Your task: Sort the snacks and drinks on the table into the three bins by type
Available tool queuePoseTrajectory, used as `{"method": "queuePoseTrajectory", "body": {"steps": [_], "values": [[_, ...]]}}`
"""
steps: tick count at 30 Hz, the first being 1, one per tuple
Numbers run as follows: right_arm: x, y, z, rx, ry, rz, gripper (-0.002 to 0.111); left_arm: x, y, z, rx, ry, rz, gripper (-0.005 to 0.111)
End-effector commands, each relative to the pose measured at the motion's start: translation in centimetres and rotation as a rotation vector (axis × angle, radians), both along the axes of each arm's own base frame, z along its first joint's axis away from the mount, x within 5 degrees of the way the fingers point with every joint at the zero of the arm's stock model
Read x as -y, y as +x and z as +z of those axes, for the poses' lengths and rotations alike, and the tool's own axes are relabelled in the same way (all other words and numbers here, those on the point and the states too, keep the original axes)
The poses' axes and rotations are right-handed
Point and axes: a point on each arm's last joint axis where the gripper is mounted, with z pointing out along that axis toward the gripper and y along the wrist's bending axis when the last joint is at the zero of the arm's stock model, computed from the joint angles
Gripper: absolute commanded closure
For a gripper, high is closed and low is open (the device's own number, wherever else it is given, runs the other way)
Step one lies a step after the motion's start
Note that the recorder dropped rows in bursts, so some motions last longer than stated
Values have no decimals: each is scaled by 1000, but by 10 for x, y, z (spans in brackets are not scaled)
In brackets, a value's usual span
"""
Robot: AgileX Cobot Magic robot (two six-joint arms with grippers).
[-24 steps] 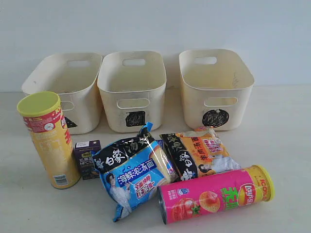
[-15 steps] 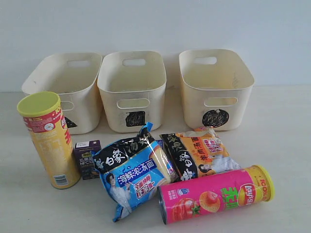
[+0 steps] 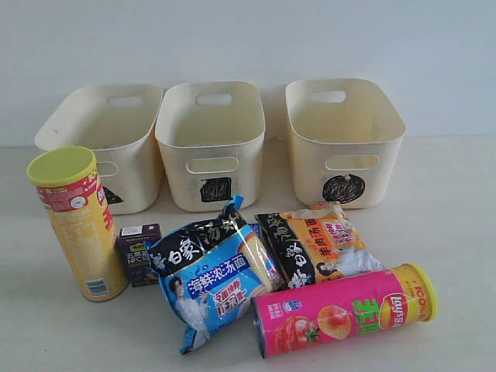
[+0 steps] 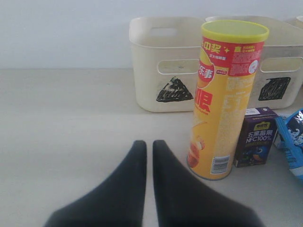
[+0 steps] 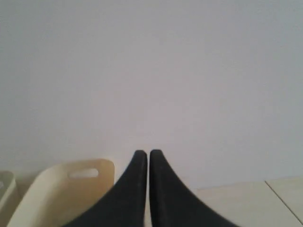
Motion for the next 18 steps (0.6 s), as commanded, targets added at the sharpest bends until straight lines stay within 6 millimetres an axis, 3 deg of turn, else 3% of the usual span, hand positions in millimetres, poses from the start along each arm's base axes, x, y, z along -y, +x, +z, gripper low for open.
{"method": "queuePoseTrajectory", "body": {"steps": [1, 13, 18], "values": [[2, 29, 1, -147, -72, -2, 108, 0, 0, 1, 12, -11, 3, 102], [7, 70, -7, -604, -274, 44, 108, 0, 0, 1, 12, -11, 3, 102], [-1, 91, -16, -794, -266, 198, 108, 0, 0, 1, 12, -11, 3, 102]]}}
